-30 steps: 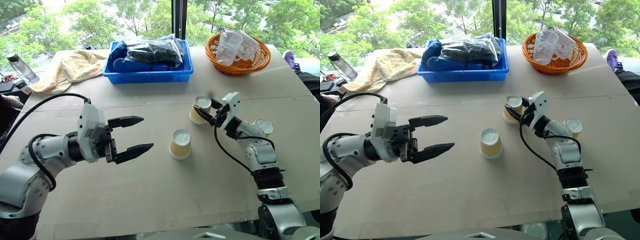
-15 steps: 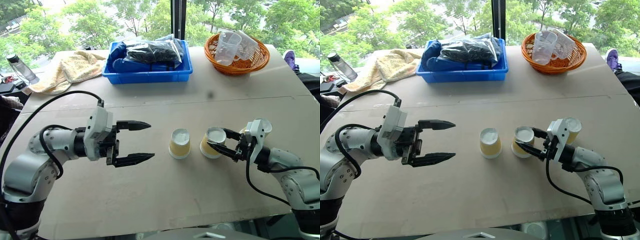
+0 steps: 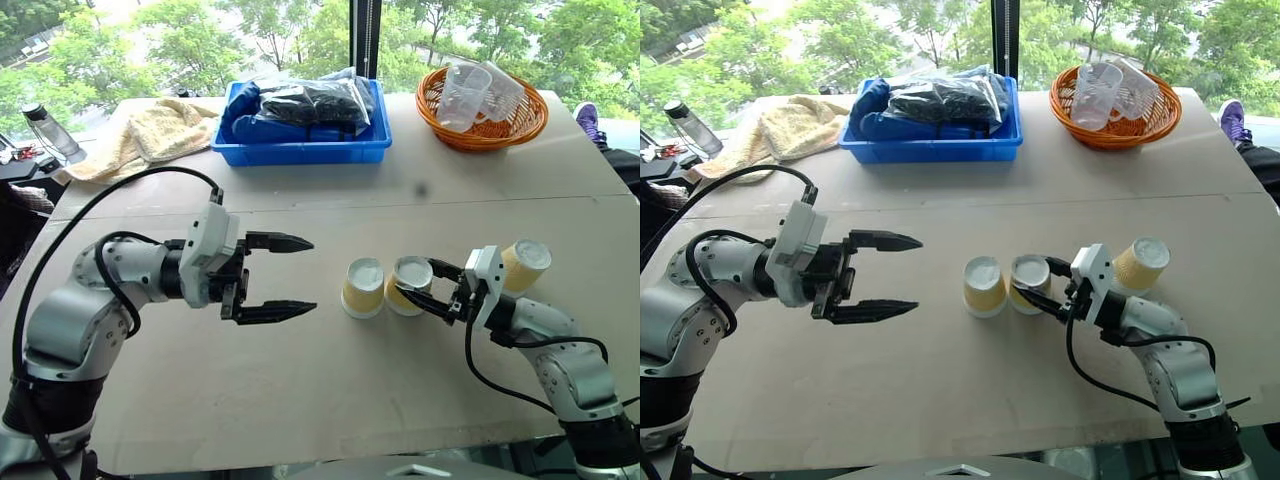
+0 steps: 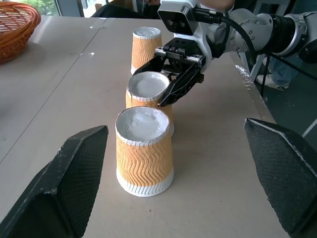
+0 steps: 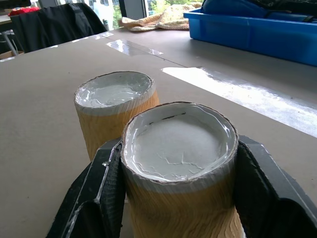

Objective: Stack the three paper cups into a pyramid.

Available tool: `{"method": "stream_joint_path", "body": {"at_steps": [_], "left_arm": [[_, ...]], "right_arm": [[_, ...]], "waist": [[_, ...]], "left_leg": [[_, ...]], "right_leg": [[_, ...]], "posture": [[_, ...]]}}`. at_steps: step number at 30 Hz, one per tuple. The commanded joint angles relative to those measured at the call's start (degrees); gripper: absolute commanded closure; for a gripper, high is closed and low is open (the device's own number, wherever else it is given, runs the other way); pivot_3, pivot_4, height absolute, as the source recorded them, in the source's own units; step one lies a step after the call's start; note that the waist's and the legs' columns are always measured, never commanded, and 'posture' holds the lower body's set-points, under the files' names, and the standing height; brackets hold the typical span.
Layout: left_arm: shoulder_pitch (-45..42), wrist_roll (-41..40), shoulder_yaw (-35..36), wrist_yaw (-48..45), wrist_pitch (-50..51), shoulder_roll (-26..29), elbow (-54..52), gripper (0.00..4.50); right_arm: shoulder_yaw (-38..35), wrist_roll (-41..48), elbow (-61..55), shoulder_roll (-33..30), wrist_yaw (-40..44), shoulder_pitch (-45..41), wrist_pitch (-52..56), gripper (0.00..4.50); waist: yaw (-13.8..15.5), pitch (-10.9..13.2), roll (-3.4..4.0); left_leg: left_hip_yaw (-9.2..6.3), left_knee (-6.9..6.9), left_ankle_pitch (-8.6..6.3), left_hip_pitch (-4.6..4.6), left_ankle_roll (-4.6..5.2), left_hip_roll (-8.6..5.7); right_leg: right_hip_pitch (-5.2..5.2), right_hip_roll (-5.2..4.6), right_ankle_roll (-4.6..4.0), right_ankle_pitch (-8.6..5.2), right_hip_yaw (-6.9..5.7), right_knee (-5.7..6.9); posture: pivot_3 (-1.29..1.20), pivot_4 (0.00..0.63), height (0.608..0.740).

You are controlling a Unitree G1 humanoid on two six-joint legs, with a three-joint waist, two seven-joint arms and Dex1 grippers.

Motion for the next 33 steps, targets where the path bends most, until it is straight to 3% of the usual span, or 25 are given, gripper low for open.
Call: {"method": "stream_joint_path", "body": {"at_steps": [1, 5, 10, 19, 28, 33], "left_arm": [[-0.05, -0.20, 0.54, 0.07, -0.08, 0.16, -1.32, 0.00], [0.56, -0.13, 0.59, 0.22, -0.27, -0.03, -1.69, 0.00], [0.11, 0.00, 0.20, 0.46, -0.45, -0.45, -1.71, 0.00], [-1.60, 0.35, -1.89, -1.06, -0.56, -0.65, -0.13, 0.00], [-9.75, 2.65, -7.77, -5.58, -1.84, -3.76, 6.50, 0.00], [-17.72, 5.06, -12.18, -8.56, -2.77, -7.76, 12.23, 0.00]], "right_arm": [[0.42, 1.76, -1.11, 0.16, 1.19, 0.07, 0.37, 2.35], [0.45, 1.14, -0.33, -0.43, 0.96, 0.05, 0.91, 2.35], [-0.31, 1.19, 0.04, -0.97, 1.46, 0.22, 0.31, 0.06], [-4.77, 3.77, -3.17, -3.05, 1.89, 3.83, 0.10, 0.02], [-10.86, 4.59, -10.12, -5.69, -0.60, 13.65, -0.45, 0.02], [-18.23, 2.00, -11.66, -1.64, -7.96, 16.86, -6.21, 0.02]], "waist": [[0.00, 0.00, 0.00], [0.00, 0.00, 0.00], [0.02, 0.00, 0.00], [0.14, 0.00, 0.00], [0.19, -0.01, -0.04], [0.49, -0.02, -0.07]], "left_leg": [[0.00, 0.00, 0.00, 0.00, 0.00, 0.00], [0.00, 0.00, 0.00, 0.00, 0.00, 0.00], [0.00, 0.01, 0.00, 0.00, 0.00, 0.00], [0.01, 0.01, 0.00, 0.00, 0.00, -0.01], [0.03, 0.05, 0.00, 0.00, 0.01, 0.00], [0.02, 0.06, 0.01, 0.00, 0.01, 0.00]], "right_leg": [[0.00, 0.00, 0.00, 0.00, 0.00, 0.00], [0.00, 0.00, 0.00, 0.00, 0.01, 0.00], [0.00, 0.00, 0.00, 0.00, 0.00, 0.00], [0.01, 0.00, 0.00, 0.00, 0.01, 0.00], [0.01, 0.03, 0.02, 0.00, 0.02, 0.01], [0.03, 0.05, 0.02, 0.00, 0.01, 0.04]], "posture": [[0.00, 0.150, 0.740], [0.00, 0.150, 0.740], [0.00, 0.150, 0.740], [0.00, 0.150, 0.740], [0.00, 0.150, 0.740], [0.00, 0.150, 0.740]]}}
